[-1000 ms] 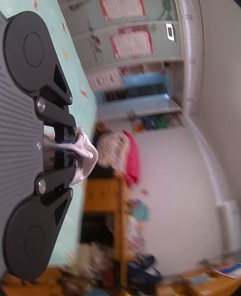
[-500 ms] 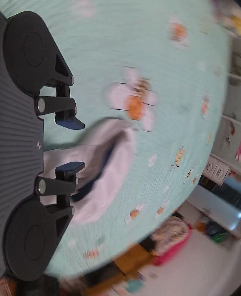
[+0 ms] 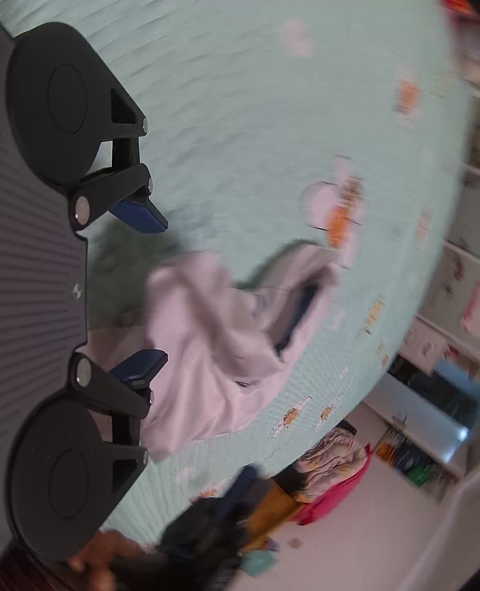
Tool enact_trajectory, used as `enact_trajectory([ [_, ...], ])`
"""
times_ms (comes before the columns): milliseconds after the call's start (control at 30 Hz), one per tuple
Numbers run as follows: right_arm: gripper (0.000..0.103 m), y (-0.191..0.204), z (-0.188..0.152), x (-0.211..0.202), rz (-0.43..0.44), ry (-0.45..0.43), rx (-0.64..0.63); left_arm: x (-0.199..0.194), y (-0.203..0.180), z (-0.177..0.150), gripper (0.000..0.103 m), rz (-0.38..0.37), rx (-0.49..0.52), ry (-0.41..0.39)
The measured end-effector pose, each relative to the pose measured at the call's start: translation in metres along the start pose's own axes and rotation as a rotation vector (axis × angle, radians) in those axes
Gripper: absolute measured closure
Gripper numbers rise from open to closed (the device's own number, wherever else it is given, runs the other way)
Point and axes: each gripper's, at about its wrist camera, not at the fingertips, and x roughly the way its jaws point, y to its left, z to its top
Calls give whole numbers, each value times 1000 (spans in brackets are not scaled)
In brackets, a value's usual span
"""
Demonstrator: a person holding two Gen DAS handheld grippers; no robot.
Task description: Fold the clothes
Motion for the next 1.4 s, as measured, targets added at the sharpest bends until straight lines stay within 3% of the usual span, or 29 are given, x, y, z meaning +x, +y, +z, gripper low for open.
enact_trajectory([
  [100, 56, -11, -16, -23, -156, -1, -100, 14, 3, -4, 30, -34, -74, 27],
  [200, 54, -22, -36, -31, -262, 63, -179, 26, -4, 4, 30, -27, -94, 4],
  [267, 48, -27, -48, -33, -274, 114, -189, 34, -8, 11, 31, -14, -107, -1],
  [300, 46, -30, -54, -34, -276, 140, -191, 37, -7, 13, 36, -17, -129, 7],
  [333, 45, -32, -59, -34, -266, 155, -188, 39, -5, 14, 43, -23, -155, 17],
  [400, 44, -33, -69, -28, -243, 177, -185, 38, -3, 17, 101, -36, -183, 24],
  [567, 53, -14, -90, -4, -146, 266, -212, 9, -3, 22, 100, -71, -159, -12],
  [833, 59, 6, -105, 11, -172, 302, -279, -26, -12, 17, 100, -125, -103, -55],
  [933, 71, 13, -106, 4, -150, 325, -315, -37, -10, 16, 100, -143, -116, -75],
  [1167, 93, 48, -113, 5, 8, 367, -357, -63, -1, 22, 100, -152, -159, -135],
  [1400, 96, 60, -115, 7, 23, 377, -416, -71, -5, 19, 100, -183, -135, -140],
])
